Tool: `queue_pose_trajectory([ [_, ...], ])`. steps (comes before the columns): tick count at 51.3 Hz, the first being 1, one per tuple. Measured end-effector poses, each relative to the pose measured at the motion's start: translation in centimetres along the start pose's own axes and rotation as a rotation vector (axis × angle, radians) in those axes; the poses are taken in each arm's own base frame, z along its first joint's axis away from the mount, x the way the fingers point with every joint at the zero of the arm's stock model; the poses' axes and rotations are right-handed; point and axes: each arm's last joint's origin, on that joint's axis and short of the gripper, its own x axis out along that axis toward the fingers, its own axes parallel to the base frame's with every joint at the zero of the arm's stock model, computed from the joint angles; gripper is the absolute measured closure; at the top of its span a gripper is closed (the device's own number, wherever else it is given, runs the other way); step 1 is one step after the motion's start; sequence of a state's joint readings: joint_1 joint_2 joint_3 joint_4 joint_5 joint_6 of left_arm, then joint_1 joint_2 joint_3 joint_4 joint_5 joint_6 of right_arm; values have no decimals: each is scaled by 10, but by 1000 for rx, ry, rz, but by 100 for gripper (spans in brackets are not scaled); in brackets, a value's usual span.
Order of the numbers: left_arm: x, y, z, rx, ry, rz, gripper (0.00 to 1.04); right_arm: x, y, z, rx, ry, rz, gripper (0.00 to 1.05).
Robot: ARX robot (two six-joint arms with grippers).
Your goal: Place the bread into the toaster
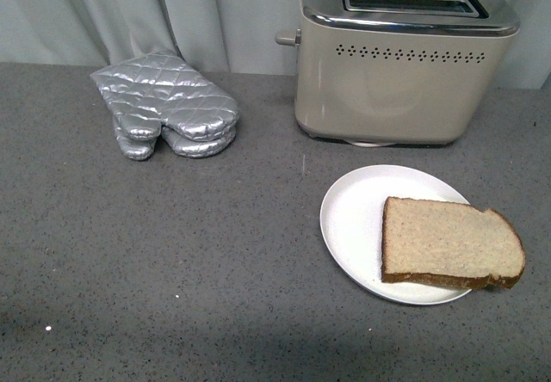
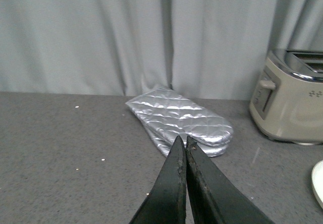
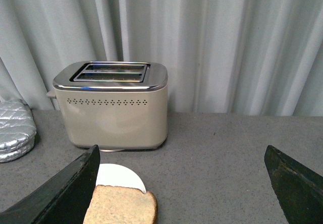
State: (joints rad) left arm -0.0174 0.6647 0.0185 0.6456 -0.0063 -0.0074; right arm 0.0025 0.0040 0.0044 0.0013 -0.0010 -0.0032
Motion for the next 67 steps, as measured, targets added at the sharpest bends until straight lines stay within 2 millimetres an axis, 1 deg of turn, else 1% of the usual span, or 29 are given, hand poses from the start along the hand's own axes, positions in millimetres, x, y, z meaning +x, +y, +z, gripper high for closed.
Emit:
queue_pose_trajectory([
  [26,-18,2,6,0,-21,12,101,0,0,0,0,0,0,10],
  [65,-33,2,6,0,-22,11,101,0,0,0,0,0,0,10],
  [67,-36,2,4,0,-8,12,101,0,0,0,0,0,0,10],
])
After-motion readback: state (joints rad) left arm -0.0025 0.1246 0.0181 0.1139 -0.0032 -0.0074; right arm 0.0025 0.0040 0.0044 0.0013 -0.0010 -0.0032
